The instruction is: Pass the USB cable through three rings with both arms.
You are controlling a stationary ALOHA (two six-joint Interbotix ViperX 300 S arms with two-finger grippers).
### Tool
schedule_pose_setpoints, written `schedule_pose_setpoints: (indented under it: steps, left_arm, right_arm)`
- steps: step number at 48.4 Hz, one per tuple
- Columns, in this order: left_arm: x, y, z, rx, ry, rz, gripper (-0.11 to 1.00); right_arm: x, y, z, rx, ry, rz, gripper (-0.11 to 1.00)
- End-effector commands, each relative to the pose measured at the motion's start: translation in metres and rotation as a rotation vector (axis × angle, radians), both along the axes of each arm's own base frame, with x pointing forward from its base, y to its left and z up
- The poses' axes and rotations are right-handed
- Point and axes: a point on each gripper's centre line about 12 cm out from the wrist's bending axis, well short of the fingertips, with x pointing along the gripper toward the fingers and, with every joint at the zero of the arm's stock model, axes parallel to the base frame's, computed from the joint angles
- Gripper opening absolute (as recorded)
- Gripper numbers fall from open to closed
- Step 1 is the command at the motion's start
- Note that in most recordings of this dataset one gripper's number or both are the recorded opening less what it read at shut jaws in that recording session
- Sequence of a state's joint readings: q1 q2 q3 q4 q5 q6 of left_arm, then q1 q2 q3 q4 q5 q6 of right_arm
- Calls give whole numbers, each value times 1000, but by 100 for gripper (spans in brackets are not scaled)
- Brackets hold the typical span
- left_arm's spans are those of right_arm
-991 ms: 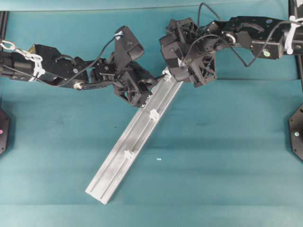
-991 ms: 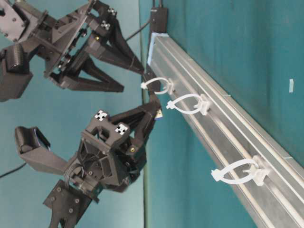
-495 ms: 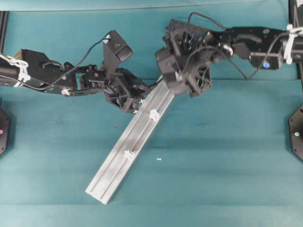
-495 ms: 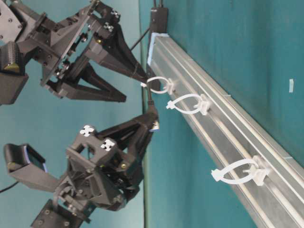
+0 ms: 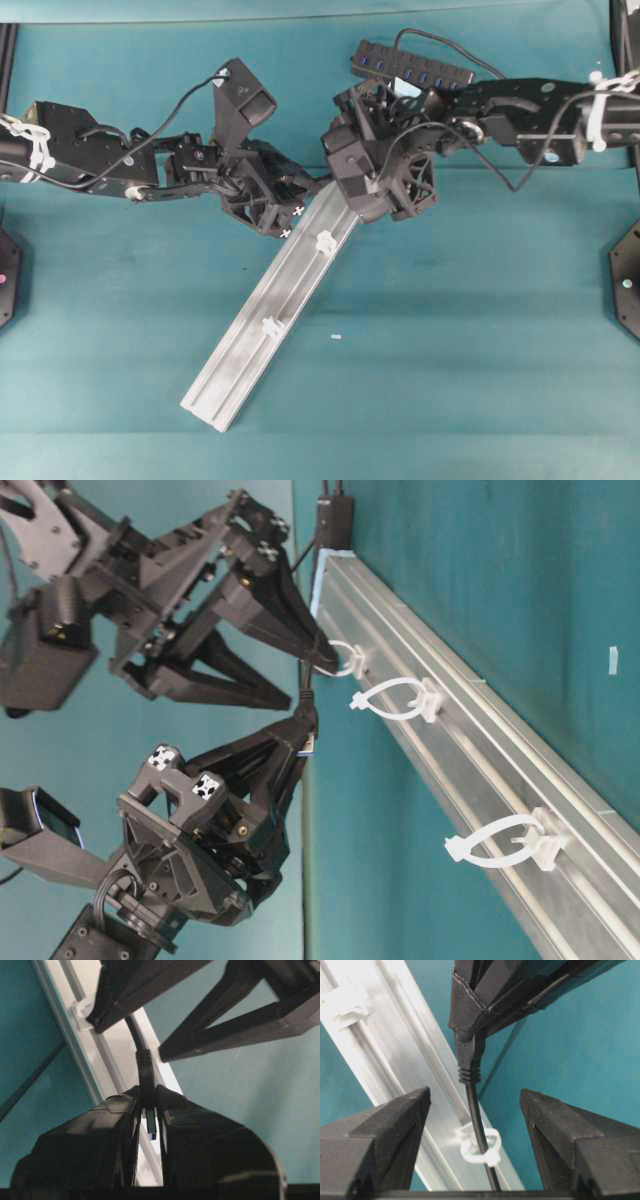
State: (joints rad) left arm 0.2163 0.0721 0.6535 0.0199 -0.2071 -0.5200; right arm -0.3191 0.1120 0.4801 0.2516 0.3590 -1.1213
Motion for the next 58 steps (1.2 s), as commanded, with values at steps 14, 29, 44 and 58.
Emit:
schedule_pose_setpoints:
  steps: [14,29,44,58]
  left_arm:
    - [1,-4,31,23,-81,-12,10]
    - [0,-3,30,31,-75,-16,10]
    - [-3,-5,33,18,-84,-10,52]
    - [-32,-10,64,41,-111,-17,94]
  right_arm:
    - [5,1,0,-9,-9,6,11]
    - [5,1,-2,-24,14,30,6]
    - [2,1,-6,-39,52,55,6]
    - [-7,5,-16,-94,168,145,6]
